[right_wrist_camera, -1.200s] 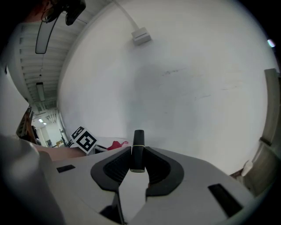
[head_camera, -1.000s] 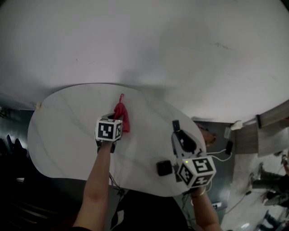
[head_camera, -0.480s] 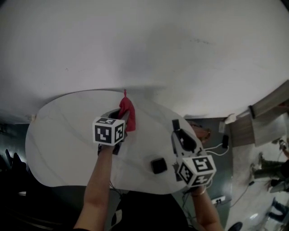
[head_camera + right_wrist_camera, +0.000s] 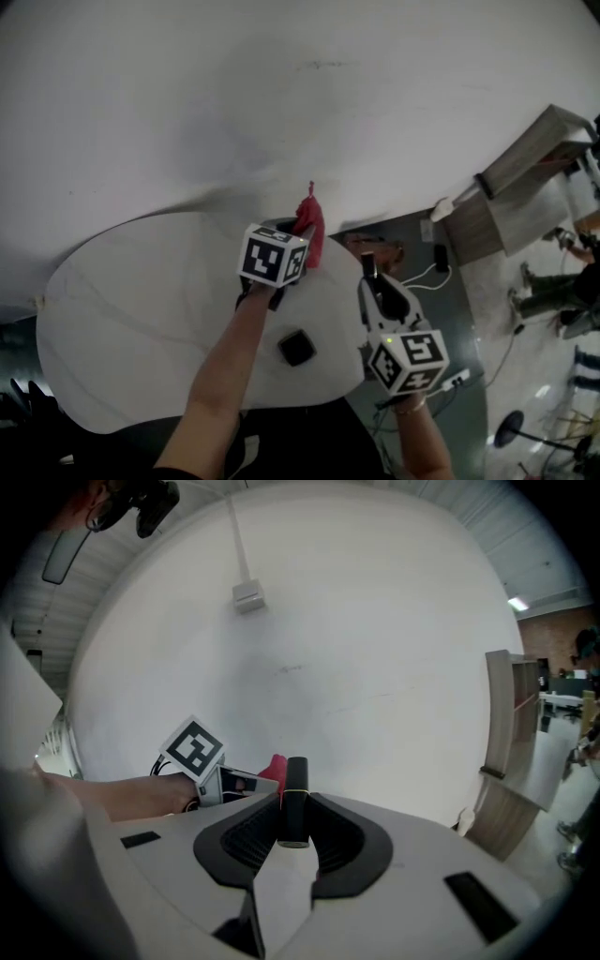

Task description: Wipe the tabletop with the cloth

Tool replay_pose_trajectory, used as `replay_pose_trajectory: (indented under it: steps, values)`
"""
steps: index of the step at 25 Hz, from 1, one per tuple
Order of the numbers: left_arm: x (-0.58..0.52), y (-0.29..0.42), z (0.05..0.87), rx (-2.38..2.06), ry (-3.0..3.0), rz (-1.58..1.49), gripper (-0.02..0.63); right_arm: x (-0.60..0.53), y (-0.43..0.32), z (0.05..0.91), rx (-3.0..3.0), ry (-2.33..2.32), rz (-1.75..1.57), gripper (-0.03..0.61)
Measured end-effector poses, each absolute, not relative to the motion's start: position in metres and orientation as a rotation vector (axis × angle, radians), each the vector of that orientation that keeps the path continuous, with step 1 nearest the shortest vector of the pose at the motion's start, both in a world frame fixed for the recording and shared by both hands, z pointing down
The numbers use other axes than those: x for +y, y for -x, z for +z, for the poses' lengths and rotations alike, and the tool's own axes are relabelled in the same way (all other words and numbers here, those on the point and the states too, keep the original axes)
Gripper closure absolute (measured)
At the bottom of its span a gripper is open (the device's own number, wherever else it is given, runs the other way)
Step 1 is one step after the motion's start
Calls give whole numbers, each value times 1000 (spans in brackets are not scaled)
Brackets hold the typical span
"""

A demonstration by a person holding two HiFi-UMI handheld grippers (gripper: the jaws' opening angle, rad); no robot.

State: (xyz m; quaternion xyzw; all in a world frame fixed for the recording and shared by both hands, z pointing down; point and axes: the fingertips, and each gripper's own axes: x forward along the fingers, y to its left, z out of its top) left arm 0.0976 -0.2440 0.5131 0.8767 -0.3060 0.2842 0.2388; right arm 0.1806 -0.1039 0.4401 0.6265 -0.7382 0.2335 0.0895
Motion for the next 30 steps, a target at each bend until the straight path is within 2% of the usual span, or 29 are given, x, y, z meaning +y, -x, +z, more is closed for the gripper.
replay_pose_trajectory:
  steps: [5,11,24,30]
  values:
    - [-249,-124,547,-800,-2382,916,555,-103,-190,450,-2152,-1884,728,486]
    - [-266,-90,569,-887,-2321,1007,555,-116,-177,455,-2177,-1824,740,486]
    - [-293,144,566,-1365,-2030,877,555,-160,-71,460,-2354,-1485,651,486]
    - [-278,223,562,-1523,-1877,790,555,-169,-46,463,-2386,-1417,677,486]
